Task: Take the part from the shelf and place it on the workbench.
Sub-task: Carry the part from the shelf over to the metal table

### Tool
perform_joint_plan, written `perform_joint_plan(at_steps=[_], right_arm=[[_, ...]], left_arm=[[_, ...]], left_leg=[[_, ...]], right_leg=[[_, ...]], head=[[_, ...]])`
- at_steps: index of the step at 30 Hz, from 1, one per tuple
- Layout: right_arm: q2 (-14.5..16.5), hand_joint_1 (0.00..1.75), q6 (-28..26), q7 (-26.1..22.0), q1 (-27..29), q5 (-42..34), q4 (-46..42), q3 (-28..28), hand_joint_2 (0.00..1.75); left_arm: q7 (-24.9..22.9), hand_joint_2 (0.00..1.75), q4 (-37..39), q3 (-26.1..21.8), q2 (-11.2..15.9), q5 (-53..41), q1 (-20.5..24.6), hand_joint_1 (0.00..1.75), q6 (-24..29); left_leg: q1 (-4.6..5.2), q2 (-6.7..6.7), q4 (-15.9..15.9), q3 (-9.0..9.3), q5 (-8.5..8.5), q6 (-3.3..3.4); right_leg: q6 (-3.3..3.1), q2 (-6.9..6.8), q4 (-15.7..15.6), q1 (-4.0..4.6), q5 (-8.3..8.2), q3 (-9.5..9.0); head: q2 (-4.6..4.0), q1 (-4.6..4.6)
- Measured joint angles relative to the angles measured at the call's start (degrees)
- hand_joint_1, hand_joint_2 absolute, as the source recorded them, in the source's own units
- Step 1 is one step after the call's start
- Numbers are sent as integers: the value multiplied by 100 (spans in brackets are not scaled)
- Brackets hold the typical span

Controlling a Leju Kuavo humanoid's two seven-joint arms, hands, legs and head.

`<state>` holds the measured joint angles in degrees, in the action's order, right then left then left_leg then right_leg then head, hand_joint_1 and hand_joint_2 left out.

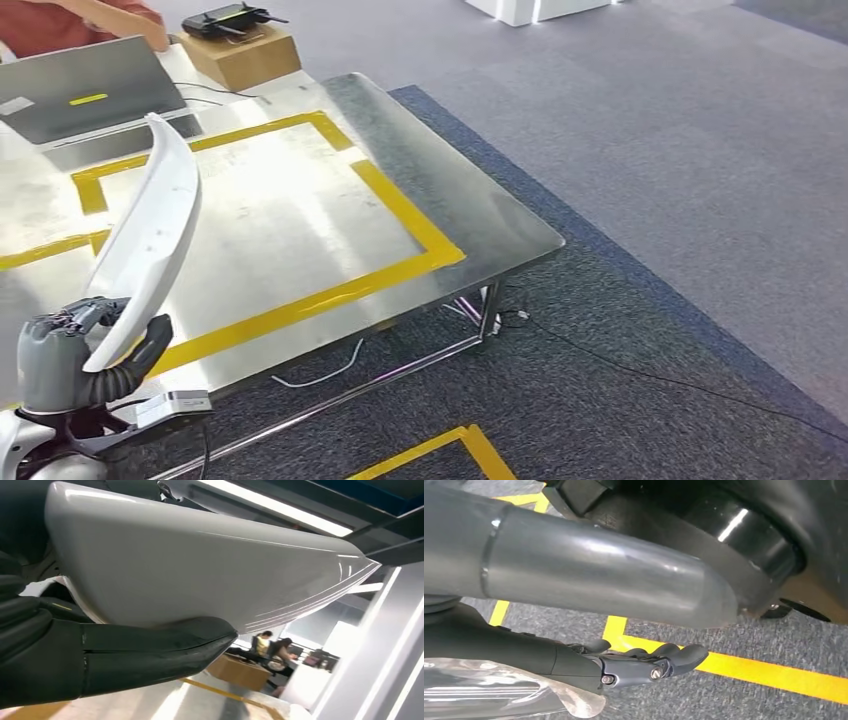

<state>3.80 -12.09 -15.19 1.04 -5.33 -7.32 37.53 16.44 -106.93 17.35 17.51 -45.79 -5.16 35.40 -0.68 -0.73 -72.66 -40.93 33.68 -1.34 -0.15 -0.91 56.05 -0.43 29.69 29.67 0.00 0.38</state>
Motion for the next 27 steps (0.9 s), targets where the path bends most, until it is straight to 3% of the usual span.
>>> perform_joint_plan(at_steps=[1, 2, 3, 5, 7, 9, 10, 12, 14, 16, 17, 18, 20, 21, 23, 25, 27], right_arm=[[0, 0, 5, 0, 4, 0, 0, 0, 0], [0, 0, 9, 0, 3, -1, -1, 0, 0], [0, 0, 13, 0, -3, -1, -1, 0, 0], [0, 0, 20, -1, -14, -3, -3, 0, 0], [0, 0, 23, -1, -15, -7, -4, 0, 0], [-1, 0, 25, 0, -24, -10, -6, 0, 0], [-1, 0, 25, 0, -34, -11, -7, 0, 0], [-2, 0, 26, 0, -50, -11, -9, 0, 0], [-2, 0, 28, 0, -46, -13, -9, 0, 0], [-2, 0, 33, 0, -27, -15, -9, 0, 0], [-2, 0, 36, 0, -23, -15, -9, 0, 0], [-2, 0, 37, -1, -21, -15, -10, 0, 0], [-2, 0, 38, -1, -20, -16, -10, 0, 0], [-2, 0, 38, -2, -15, -20, -10, 0, 0], [-3, 0, 38, -7, -8, -45, -11, 0, 0], [-4, 0, 29, -17, -6, -98, -13, -1, 0], [-4, 0, 19, -27, -12, -139, -17, -2, 0]], left_arm=[[-2, 175, 1, 1, 0, 1, -9, 175, -1], [-4, 175, 1, 2, 0, 1, -16, 175, -1], [-5, 175, 1, 2, 1, 1, -19, 175, -2], [-7, 175, 1, 3, 5, 0, -14, 175, -4], [-7, 175, 1, 5, 8, 1, -9, 175, -7], [-8, 175, 1, 6, 11, 2, -23, 175, -8], [-8, 175, 1, 6, 11, 2, -32, 175, -8], [-9, 175, 1, 6, 10, 1, -27, 175, -10], [-10, 175, 1, 9, 5, -1, -20, 175, -19], [-11, 175, 1, 12, -1, -2, -28, 175, -25], [-11, 175, 1, 13, -2, -2, -32, 175, -26], [-11, 175, 1, 14, -2, -2, -34, 175, -26], [-11, 175, 1, 14, -2, -2, -32, 175, -26], [-11, 175, 1, 15, -1, -2, -27, 175, -26], [-11, 175, 1, 16, 5, -2, -30, 175, -25], [-11, 175, -1, 14, 15, -2, -55, 175, -20], [-11, 175, -1, 9, 26, -2, -66, 175, -11]], left_leg=[[-2, 16, -115, -37, -3, -4], [-1, 35, -14, 30, -107, -3], [3, 92, 309, 214, -293, 9], [44, 347, 1083, 635, -571, 60], [91, 498, 1440, 809, -617, 124], [94, 383, 1464, 792, -624, 184], [82, 315, 1480, 792, -637, 214], [44, 197, 1512, 792, -669, 275], [32, 74, 1513, 771, -684, 309], [30, -78, 1510, 760, -692, 318], [28, -157, 1507, 760, -695, 314], [23, -239, 1502, 763, -698, 308], [19, -391, 1477, 753, -697, 272], [20, -457, 1455, 732, -698, 244], [17, -577, 1440, 679, -722, 165], [2, -658, 1477, 667, -761, 118], [8, -670, 1510, 687, -772, 233]], right_leg=[[-6, -95, 3, 7, 9, -2], [-7, -179, 5, 12, 18, -7], [-2, -256, 8, 17, 30, -22], [28, -392, 19, 46, 65, -57], [75, -518, 31, 82, 100, -75], [129, -647, 35, 92, 130, -89], [163, -614, 62, 84, 174, -84], [226, -320, 381, 59, 400, 58], [260, -1, 1161, 33, 768, 432], [272, 72, 1740, 23, 907, 743], [272, 83, 1703, 20, 798, 750], [269, 111, 1439, 12, 593, 648], [267, 363, 654, -26, 189, 311], [258, 509, 349, -49, 98, 181], [221, 659, 147, -63, 110, 70], [166, 573, 112, -61, 96, 45], [147, 525, 72, -74, 81, 42]], head=[[0, 0], [0, -1], [0, -1], [0, -2], [0, 0], [0, 0], [-1, 2], [-1, 27], [0, 54], [0, 60], [0, 60], [0, 59], [-1, 60], [-1, 57], [-1, 54], [0, 52], [0, 39]])
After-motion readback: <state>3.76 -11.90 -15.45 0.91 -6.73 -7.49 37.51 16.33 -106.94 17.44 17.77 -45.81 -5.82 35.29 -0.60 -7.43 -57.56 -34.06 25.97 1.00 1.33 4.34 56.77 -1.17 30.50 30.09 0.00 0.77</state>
